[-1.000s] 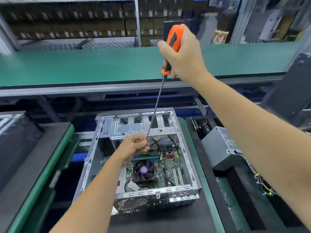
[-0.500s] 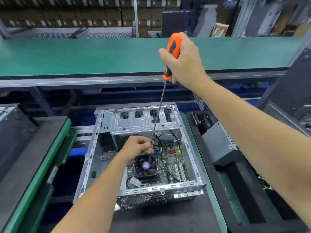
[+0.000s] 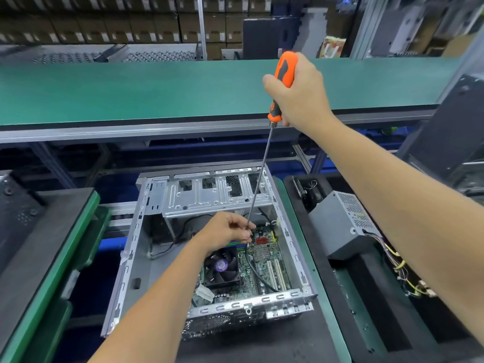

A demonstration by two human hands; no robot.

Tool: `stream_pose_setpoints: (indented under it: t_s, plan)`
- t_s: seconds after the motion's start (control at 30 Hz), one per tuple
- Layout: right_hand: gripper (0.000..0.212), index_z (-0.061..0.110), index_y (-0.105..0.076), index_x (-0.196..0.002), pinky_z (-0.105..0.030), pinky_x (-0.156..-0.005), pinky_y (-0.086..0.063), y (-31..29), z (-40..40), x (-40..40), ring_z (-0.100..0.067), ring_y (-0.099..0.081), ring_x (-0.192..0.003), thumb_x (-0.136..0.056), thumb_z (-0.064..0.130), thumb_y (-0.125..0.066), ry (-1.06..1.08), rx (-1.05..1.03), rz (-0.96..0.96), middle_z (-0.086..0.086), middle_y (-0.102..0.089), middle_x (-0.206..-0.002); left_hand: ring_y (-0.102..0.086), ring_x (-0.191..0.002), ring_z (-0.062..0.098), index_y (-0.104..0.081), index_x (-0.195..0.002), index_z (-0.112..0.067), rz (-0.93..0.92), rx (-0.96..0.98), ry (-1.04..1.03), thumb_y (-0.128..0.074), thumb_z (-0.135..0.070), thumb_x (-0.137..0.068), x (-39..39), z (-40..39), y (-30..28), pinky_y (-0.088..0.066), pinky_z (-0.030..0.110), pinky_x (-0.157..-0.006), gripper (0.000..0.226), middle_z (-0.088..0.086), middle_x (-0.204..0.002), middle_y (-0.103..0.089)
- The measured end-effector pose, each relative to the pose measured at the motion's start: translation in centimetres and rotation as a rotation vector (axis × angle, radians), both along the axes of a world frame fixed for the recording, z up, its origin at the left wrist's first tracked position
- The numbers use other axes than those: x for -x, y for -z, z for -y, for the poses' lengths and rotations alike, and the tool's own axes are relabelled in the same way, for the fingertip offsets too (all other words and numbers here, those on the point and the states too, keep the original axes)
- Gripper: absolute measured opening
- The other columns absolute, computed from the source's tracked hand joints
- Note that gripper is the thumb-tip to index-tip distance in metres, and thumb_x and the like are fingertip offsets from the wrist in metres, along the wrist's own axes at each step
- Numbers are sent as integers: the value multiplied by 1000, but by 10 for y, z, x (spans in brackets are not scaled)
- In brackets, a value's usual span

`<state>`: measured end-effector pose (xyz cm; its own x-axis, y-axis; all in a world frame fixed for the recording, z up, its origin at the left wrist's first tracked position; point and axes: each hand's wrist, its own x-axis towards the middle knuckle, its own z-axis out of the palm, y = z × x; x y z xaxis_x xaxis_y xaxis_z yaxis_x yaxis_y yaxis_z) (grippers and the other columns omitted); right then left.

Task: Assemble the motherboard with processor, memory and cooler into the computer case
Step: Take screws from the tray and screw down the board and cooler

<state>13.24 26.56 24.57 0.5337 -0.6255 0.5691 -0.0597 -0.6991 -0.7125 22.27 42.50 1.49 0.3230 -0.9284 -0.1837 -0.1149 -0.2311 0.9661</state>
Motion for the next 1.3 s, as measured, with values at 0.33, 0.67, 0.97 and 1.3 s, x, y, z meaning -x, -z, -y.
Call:
stream_pose_setpoints:
  t_s: [0.33, 0.67, 0.97, 1.3]
  plan:
    - [24, 13, -38, -86, -23, -36, -43, 20, -2, -2, -15, -55, -42, -92, 25, -58, -96, -24, -93, -7, -49, -67, -68, -63, 14, -65, -74, -10, 424, -188, 137, -67, 0, -84, -2, 30, 4, -57, 24, -64, 14, 5, -70, -67]
    - [29, 13, -38, -81, -23, -37, -45, 52, -9, 0, -15, -59, -43, -90, 26, -62, -253, -64, -185, -6, -53, -62, -61, -74, 5, -75, -76, -16, 751, -324, 306, -76, -19, -77, 10, 41, 19, -52, 29, -79, 4, -12, -79, -66]
    - [28, 18, -39, -81, -24, -40, -46, 72, -13, 6, -23, -56, -55, -89, 30, -63, -321, -76, -255, -11, -52, -67, -54, -75, 2, -73, -69, -26, 775, -355, 168, -79, -19, -71, 20, 40, 34, -46, 23, -82, 9, -22, -73, -60]
    - [26, 19, -41, -82, -22, -41, -46, 80, -9, 12, -9, -55, -45, -91, 30, -63, -361, -64, -250, -2, -50, -64, -59, -99, 16, -75, -82, -18, 819, -421, 232, -77, -14, -75, 16, 52, 40, -50, 32, -87, 9, -5, -104, -66]
